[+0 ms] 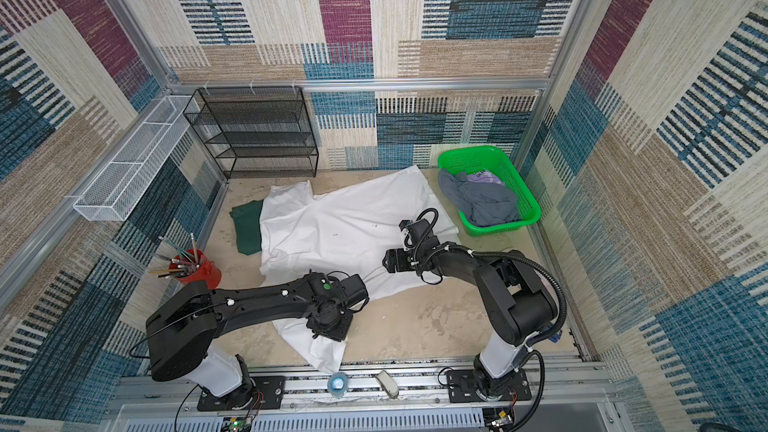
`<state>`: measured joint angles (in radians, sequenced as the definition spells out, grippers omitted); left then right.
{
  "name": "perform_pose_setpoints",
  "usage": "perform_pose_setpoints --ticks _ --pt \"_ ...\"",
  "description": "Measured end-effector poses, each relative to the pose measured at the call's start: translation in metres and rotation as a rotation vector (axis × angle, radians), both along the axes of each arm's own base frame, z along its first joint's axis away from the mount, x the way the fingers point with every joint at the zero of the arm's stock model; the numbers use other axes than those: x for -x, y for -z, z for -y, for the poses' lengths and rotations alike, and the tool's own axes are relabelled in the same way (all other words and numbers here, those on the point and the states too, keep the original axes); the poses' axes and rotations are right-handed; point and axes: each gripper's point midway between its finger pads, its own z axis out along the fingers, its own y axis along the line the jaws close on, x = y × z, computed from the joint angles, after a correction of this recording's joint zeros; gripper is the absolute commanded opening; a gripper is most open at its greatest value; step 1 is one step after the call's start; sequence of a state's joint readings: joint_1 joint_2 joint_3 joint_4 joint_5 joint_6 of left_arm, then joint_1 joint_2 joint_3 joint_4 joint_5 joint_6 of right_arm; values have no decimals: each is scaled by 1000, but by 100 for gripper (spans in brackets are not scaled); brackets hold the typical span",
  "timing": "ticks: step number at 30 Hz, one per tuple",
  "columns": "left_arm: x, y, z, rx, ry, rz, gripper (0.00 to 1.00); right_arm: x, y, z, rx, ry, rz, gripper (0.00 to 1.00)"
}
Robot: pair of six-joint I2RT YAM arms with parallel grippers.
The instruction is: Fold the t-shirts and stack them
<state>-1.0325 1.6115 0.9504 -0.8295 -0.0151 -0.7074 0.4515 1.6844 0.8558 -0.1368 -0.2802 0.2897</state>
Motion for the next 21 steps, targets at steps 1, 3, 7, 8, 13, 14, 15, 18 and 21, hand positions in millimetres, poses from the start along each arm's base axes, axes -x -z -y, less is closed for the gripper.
perform_pose_setpoints --ticks 1,3,7,8,13,14,15,18,21 --pt "0 0 0 1 0 0 39 0 0 0 1 0 -1 88" --pt "0 1 0 -2 0 -1 39 0 0 0 1 0 -1 88" --pt "3 8 1 -12 6 -24 38 0 0 0 2 -2 -1 88" --pt "4 9 1 -10 6 -31 37 1 0 0 4 -2 -4 88" --pt "6 12 3 -2 11 -40 22 -1 0 0 3 -3 -4 88" --pt "6 12 3 0 12 -41 19 -1 0 0 4 -3 -5 88" --pt "6 12 4 1 12 -41 15 0 0 0 4 -3 -5 88" --pt "5 11 5 0 12 -39 5 0 0 0 6 -3 -7 88" --pt "3 7 0 -11 12 -18 0 1 0 0 6 -3 -7 88"
